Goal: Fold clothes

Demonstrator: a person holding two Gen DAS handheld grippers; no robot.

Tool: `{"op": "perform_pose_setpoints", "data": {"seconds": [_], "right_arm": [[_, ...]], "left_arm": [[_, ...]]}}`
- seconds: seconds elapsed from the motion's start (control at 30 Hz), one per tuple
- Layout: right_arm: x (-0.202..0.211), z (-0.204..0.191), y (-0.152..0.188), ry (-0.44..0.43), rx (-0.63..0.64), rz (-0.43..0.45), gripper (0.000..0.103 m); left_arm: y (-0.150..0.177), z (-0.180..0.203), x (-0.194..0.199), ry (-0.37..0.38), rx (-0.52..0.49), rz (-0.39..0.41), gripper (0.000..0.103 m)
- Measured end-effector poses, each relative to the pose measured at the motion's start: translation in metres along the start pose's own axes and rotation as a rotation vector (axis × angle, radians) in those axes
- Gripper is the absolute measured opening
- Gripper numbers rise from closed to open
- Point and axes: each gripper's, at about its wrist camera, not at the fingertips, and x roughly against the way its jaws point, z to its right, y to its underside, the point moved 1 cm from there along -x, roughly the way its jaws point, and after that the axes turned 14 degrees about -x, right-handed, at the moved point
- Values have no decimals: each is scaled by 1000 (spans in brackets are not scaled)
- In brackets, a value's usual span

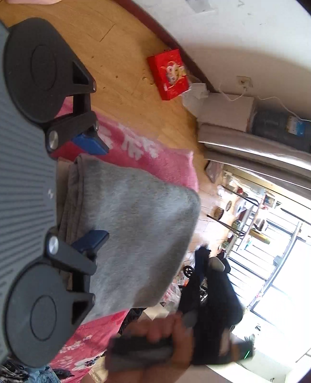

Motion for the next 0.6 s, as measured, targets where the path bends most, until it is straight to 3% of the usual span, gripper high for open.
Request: {"op": "perform_pose_setpoints", "data": {"seconds": [0.1,0.2,0.33,0.47,0.57,0.6], "right_arm": [[61,15,34,50,93,2,6],[114,35,72,140,176,-27,7],[162,78,135,334,141,-153,10],[246,74,191,372,43,-195,11],[287,53,214,398,16,-191,29],[298,45,220,403,15,-185,37]], "left_arm": [[-5,0,19,2,-41,24,70],[-6,11,25,49,-101,-25,70],[10,23,46,96,-158,-98,72],[42,18,101,97,-155,-197,75],[48,15,154,36,-156,-248,79],[46,15,173,14,-150,-257,85]]}}
